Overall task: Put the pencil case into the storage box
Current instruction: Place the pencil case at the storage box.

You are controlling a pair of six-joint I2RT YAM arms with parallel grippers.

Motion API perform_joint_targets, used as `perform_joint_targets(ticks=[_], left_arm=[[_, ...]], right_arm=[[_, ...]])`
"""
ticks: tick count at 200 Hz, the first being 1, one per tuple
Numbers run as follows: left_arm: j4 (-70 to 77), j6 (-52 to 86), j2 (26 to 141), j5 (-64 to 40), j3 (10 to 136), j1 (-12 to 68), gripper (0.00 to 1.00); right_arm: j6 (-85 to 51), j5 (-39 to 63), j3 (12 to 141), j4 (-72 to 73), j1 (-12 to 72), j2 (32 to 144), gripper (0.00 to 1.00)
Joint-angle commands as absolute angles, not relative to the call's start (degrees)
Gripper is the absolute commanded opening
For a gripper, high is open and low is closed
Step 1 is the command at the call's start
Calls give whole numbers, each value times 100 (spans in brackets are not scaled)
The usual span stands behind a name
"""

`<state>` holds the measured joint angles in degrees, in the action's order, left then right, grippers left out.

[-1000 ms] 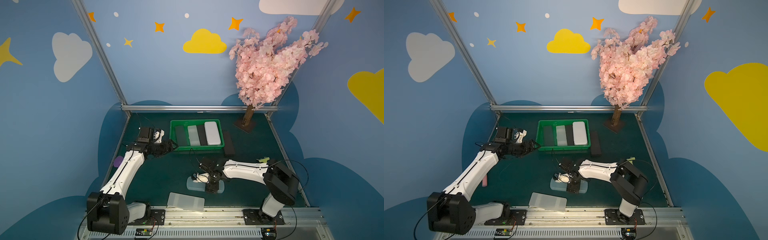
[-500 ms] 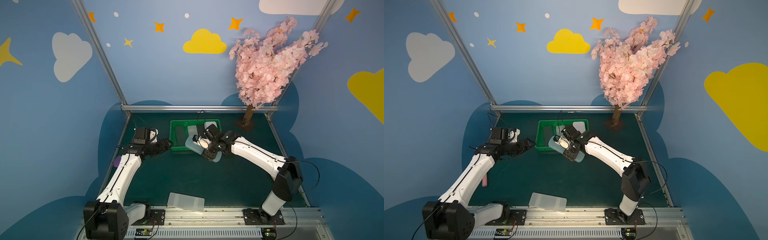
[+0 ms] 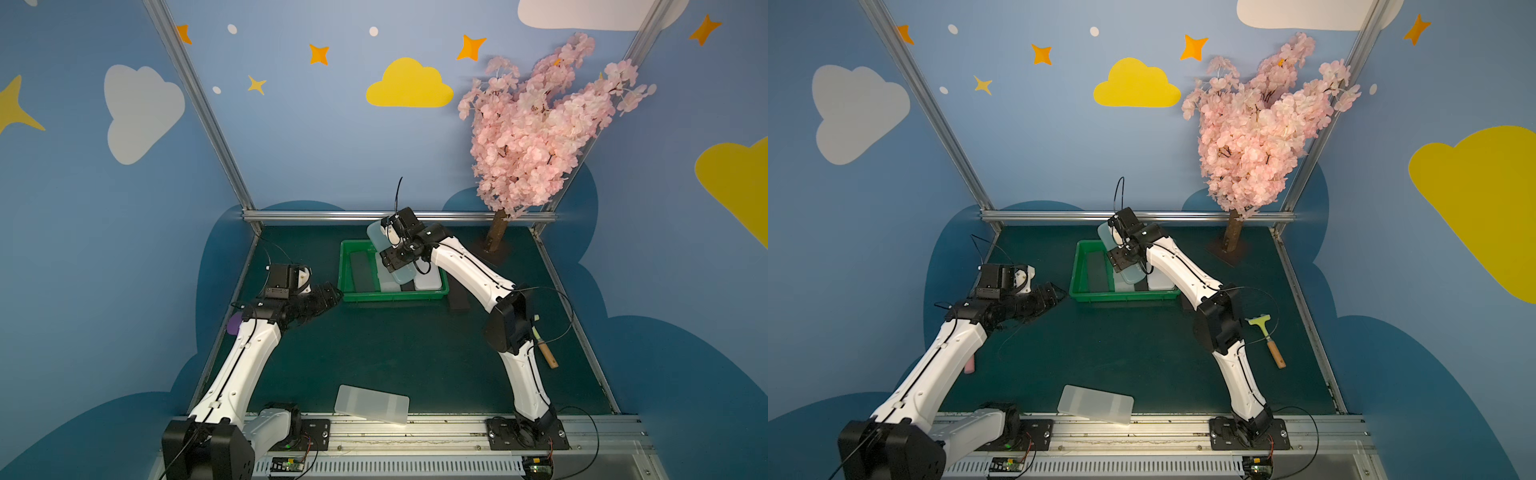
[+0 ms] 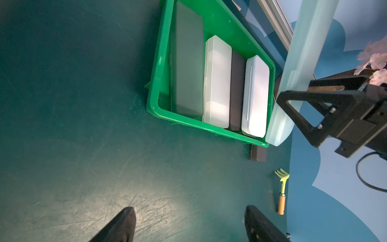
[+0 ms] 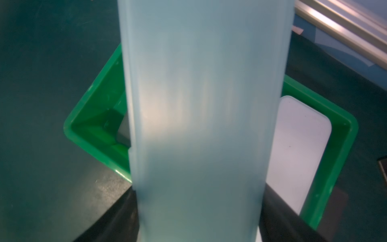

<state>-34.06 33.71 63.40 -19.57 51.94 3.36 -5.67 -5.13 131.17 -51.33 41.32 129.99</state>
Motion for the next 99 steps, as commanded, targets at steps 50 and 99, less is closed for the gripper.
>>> perform_joint_targets(ticks=[50,99], left_arm=[[-3489,3429,6195,-1919,5068,308,85],[-3441,3472,6194,-1951,5010,308,85]], right_arm=[[-2383,-774,14117,-5820,3961,13975,38],[-2720,-488,14102,-5604,3773,14311,39]])
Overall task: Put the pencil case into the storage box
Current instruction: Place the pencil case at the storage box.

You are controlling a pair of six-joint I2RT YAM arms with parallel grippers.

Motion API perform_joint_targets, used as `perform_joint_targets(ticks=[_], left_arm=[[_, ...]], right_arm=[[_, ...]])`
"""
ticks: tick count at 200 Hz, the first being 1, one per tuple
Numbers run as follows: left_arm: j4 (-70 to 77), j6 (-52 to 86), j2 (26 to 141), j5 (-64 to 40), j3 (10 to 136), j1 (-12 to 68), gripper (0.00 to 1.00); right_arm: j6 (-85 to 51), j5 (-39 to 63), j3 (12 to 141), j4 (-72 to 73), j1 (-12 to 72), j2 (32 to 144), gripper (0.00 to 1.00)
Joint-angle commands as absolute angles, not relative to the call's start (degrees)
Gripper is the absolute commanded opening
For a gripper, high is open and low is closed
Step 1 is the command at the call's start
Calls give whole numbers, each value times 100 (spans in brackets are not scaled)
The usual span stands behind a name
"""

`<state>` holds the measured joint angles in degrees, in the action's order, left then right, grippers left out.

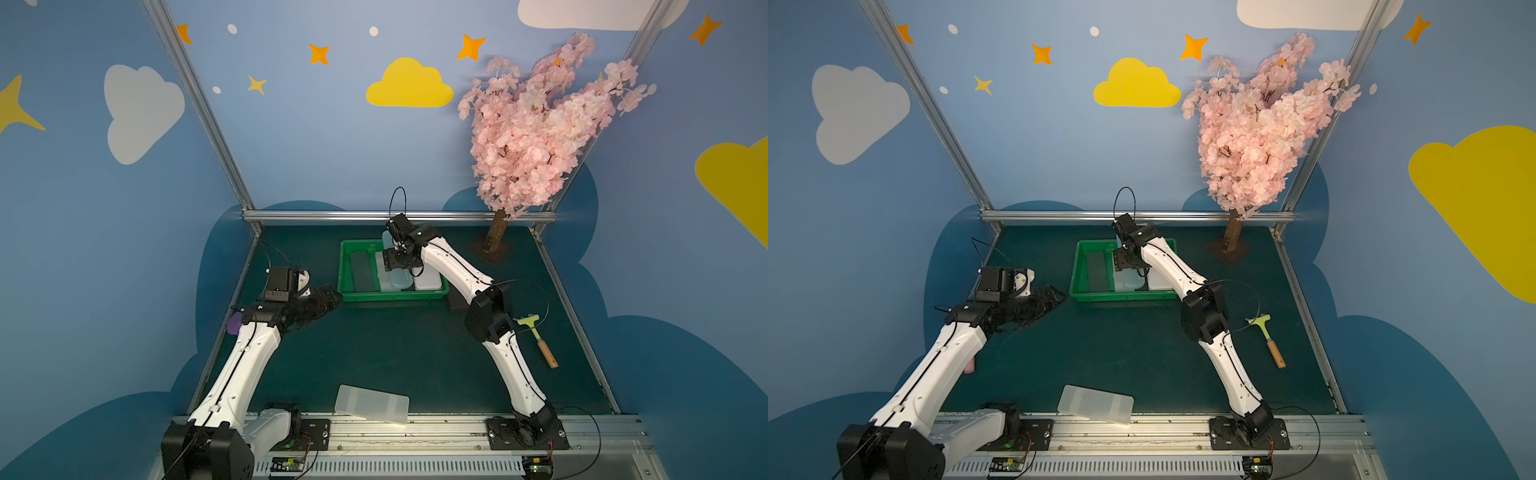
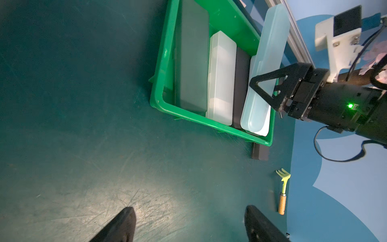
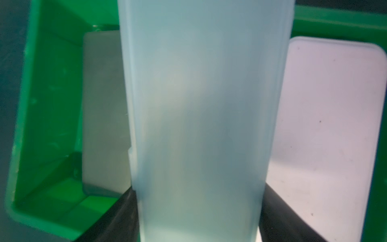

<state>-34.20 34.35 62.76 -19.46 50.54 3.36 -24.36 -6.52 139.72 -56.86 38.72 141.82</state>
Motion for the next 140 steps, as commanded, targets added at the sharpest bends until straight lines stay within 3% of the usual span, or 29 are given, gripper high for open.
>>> perform_joint_targets(ticks=[1,40,60,70,87,118,140], left_arm=[[-3439,3467,6195,-1969,5010,308,85],[-3461,3470,6140,-1943,4968,306,85],[-3464,3474,6100,-1921,4929,306,85],[-3456,3479,6069,-1912,4898,302,85],[-3454,3494,6049,-1916,4869,298,85],[-3500,3312,6060,-1996,4919,323,85],[-3895,2784,6134,-1802,5172,540,84]], right_arm=[[-2723,-486,14100,-5592,3767,14319,39],[-2973,-260,14192,-5448,3688,14578,39],[-3036,-229,14182,-5522,3662,14681,45],[-3050,-215,14190,-5590,3665,14714,51],[-3006,-124,14171,-5677,3666,14744,74],[-2698,-230,14142,-5651,3759,14455,92],[-2372,-489,14071,-5641,3862,13940,97]])
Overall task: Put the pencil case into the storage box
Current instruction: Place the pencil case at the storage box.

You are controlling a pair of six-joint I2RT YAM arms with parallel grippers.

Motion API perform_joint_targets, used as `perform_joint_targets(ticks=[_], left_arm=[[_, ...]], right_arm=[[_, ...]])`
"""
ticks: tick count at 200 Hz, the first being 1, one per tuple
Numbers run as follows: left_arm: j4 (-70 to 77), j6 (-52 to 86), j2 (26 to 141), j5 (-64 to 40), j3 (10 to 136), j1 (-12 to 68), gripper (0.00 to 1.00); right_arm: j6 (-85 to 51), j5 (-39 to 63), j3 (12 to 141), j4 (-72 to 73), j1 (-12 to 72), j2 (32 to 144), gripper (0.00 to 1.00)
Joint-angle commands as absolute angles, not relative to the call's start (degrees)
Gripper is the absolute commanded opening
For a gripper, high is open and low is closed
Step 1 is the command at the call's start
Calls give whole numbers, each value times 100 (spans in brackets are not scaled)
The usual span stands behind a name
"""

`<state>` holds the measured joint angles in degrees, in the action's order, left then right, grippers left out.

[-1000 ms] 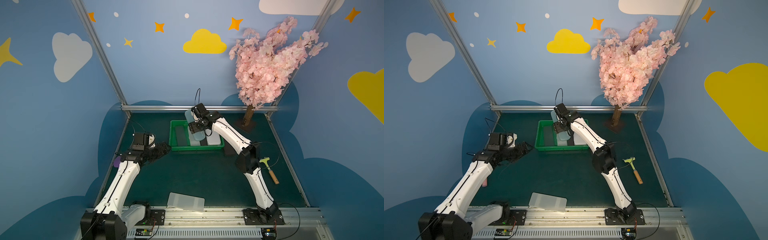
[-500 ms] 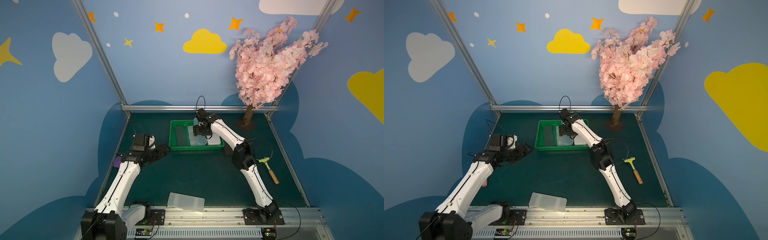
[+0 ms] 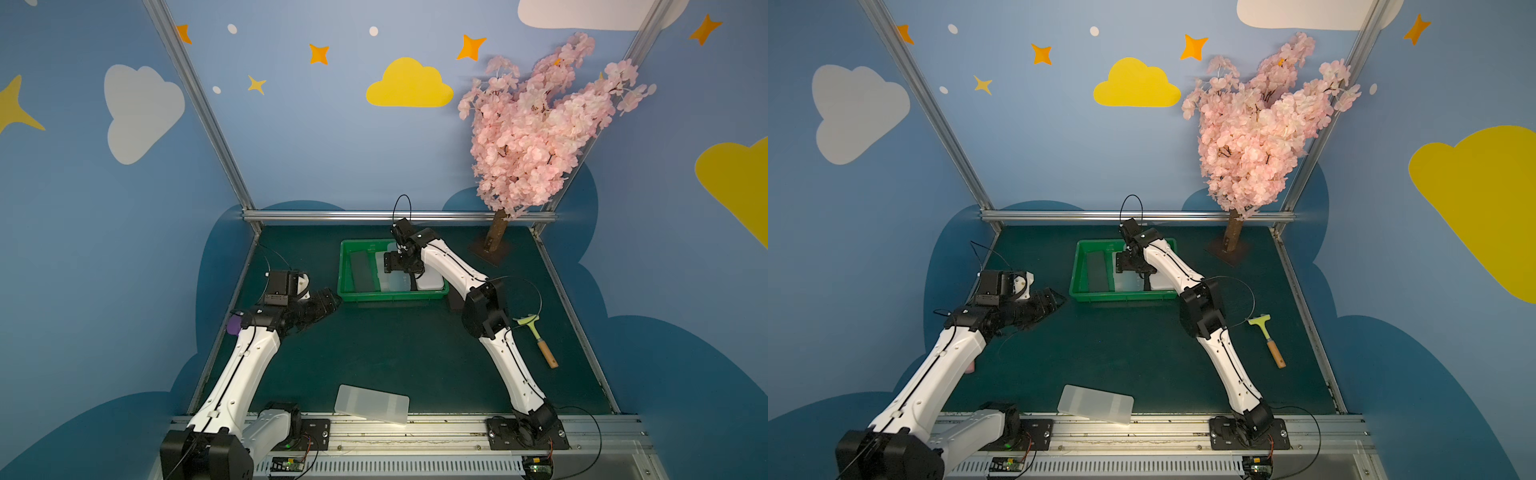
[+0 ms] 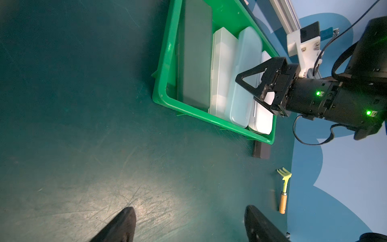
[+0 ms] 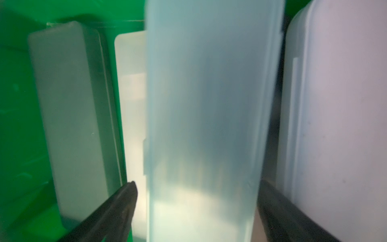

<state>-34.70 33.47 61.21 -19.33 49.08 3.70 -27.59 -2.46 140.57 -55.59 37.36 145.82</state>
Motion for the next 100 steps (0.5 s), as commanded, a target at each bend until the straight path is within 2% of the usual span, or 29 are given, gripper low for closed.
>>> perform_joint_targets(ticks=[1,27,53,100], left_arm=[[-3921,2755,6139,-1789,5183,560,84],[-4429,2303,6173,-1499,5328,889,84],[-4613,2145,6030,-1503,5230,1002,84],[-4875,1946,6079,-1530,5229,1512,85]], right_arm=[[-2359,-504,14063,-5642,3864,13909,98],[-1837,-839,13565,-5526,3976,13071,99],[-1430,-1124,12541,-5274,4072,12124,99],[248,-513,10183,-4731,4471,10660,99]])
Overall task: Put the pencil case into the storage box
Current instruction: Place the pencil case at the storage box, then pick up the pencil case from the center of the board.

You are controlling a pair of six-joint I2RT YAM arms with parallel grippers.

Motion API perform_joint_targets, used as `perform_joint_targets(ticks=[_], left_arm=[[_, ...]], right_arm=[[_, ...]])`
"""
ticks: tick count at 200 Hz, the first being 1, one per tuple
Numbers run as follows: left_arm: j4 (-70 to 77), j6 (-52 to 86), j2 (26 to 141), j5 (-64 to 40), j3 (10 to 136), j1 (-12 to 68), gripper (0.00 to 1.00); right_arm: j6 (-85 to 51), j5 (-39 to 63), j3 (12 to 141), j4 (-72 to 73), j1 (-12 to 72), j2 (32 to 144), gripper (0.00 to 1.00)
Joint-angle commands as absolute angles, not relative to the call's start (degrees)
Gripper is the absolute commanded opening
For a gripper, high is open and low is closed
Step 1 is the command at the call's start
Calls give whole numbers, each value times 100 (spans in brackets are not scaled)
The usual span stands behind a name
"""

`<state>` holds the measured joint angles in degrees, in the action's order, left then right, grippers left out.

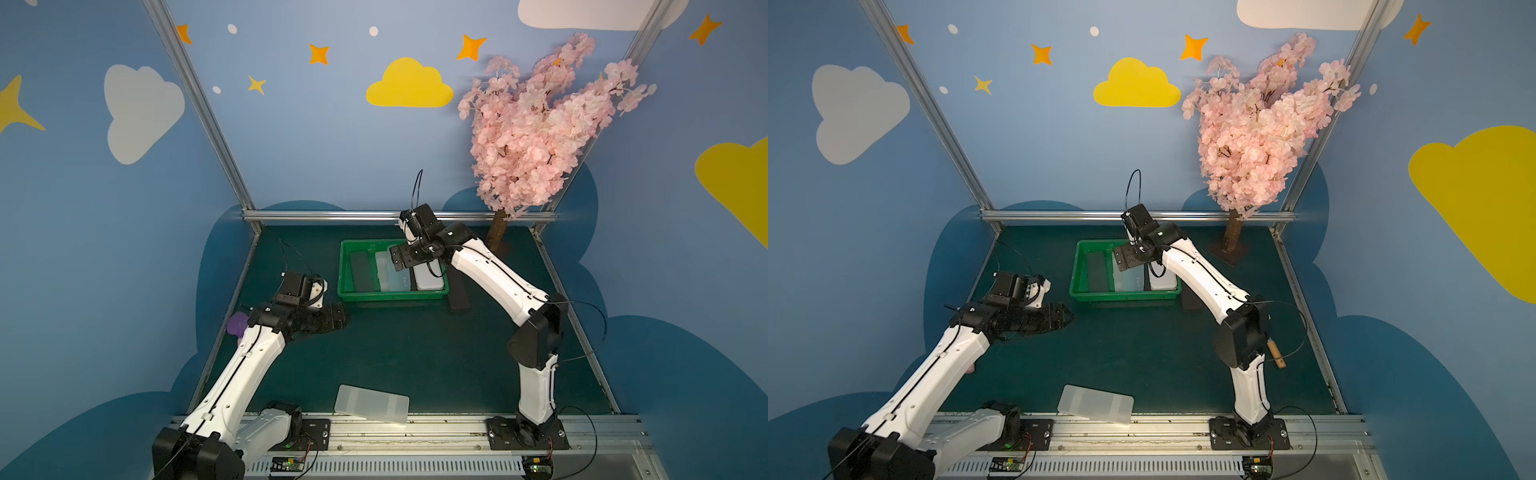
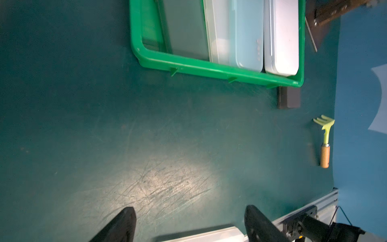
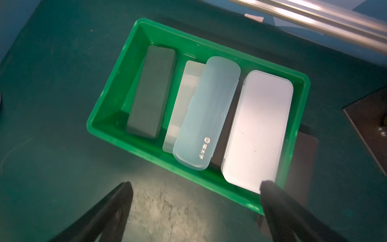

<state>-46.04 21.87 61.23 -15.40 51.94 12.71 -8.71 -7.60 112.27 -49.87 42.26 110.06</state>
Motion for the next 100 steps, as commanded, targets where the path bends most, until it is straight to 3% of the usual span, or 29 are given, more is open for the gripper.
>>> perform_joint_targets(ticks=[1,25,50,100], left_arm=[[-4881,1944,6085,-1525,5229,1521,85],[-4899,2043,6189,-1483,5230,1671,85],[-4862,1975,6272,-1693,5241,1880,85],[-5458,1650,7018,-962,5926,3664,86]], right_arm=[[282,-507,10110,-4708,4485,10630,99],[1135,-291,8687,-4175,5067,9800,98],[1110,-483,7970,-4170,5467,9287,99],[25,-1187,7174,-4210,4969,8259,99]])
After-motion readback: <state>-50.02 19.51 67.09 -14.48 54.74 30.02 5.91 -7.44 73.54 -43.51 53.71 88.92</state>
